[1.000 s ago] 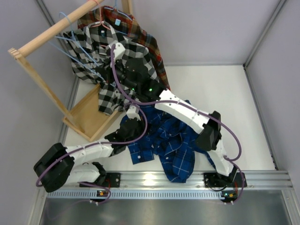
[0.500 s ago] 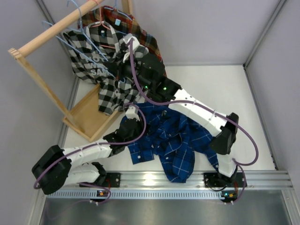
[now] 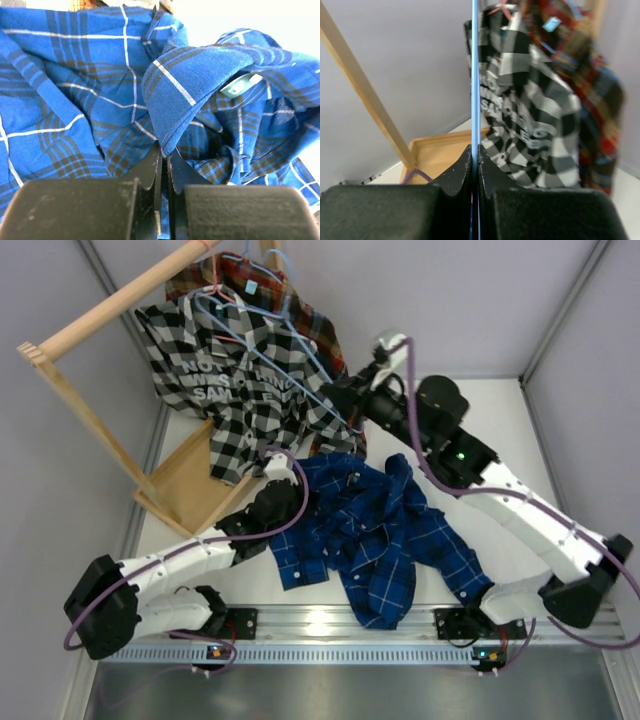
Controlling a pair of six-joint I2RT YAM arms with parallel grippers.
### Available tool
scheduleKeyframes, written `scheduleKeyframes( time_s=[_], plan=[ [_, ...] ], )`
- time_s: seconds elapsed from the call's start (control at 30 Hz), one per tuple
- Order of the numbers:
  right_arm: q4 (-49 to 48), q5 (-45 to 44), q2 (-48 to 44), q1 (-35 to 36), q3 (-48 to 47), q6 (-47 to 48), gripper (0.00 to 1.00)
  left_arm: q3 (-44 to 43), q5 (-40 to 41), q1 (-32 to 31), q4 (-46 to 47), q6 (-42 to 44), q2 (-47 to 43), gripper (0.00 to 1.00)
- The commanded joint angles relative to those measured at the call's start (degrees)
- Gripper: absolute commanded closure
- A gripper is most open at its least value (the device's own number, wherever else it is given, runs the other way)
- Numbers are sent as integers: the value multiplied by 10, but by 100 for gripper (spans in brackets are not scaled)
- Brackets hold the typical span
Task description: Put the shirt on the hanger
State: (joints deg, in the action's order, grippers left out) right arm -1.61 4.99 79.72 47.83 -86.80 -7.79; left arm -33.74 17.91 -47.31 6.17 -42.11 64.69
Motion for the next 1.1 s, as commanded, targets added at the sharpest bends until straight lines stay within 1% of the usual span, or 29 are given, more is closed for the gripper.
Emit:
scheduleKeyframes(
  time_s=[0.0, 0.03, 0.07, 0.1, 0.13, 0.17, 0.2, 0.23, 0.27, 0.33, 0.37, 0.43, 0.47, 0.6, 0.7, 0.8, 0.9, 1.0, 1.03, 1.07],
  plan=[
    [23, -19, -121, -43, 64, -12, 100, -49, 19, 2, -32, -2, 9, 100],
    [52, -30, -147, -53, 82, -7, 100, -60, 20, 5, -41, -1, 11, 100],
    [81, -74, -201, -65, 112, -2, 100, -71, 17, 8, -50, 1, 19, 100],
    [154, -88, -227, -72, 123, 8, 100, -97, 12, 13, -80, 3, 25, 100],
    [198, -99, -253, -86, 132, 13, 100, -111, 7, 17, -91, 4, 32, 100],
    [240, -106, -301, -91, 148, 17, 100, -124, 2, 20, -101, 6, 42, 100],
    [278, -106, -325, -93, 156, 20, 100, -136, -2, 25, -108, 7, 47, 100],
    [346, -106, -350, -95, 174, 19, 100, -160, -12, 32, -121, 10, 52, 100],
    [372, -98, -396, -94, 183, 16, 100, -172, -16, 34, -126, 13, 61, 100],
    [417, -83, -435, -95, 196, 4, 100, -197, -24, 46, -138, 17, 75, 100],
    [458, -64, -464, -94, 201, 1, 100, -224, -38, 49, -147, 23, 83, 100],
    [496, -47, -484, -95, 201, -8, 100, -251, -53, 59, -153, 29, 114, 100],
    [526, -20, -498, -95, 198, -11, 100, -277, -64, 62, -161, 34, 125, 100],
    [585, -9, -529, -94, 193, -32, 100, -327, -83, 73, -178, 33, 171, 100],
    [607, 2, -546, -95, 210, -55, 100, -353, -97, 80, -180, 32, 199, 100],
    [608, 11, -547, -95, 237, -61, 100, -368, -111, 80, -180, 32, 211, 100],
    [599, -21, -548, -95, 264, -68, 100, -374, -139, 80, -178, 33, 207, 100],
    [566, -17, -541, -95, 295, -71, 100, -354, -218, 79, -140, 47, 191, 100],
    [541, -16, -539, -95, 309, -72, 100, -343, -260, 78, -123, 49, 187, 100],
    [530, -23, -532, -94, 314, -73, 100, -339, -275, 78, -118, 52, 182, 100]
  ],
)
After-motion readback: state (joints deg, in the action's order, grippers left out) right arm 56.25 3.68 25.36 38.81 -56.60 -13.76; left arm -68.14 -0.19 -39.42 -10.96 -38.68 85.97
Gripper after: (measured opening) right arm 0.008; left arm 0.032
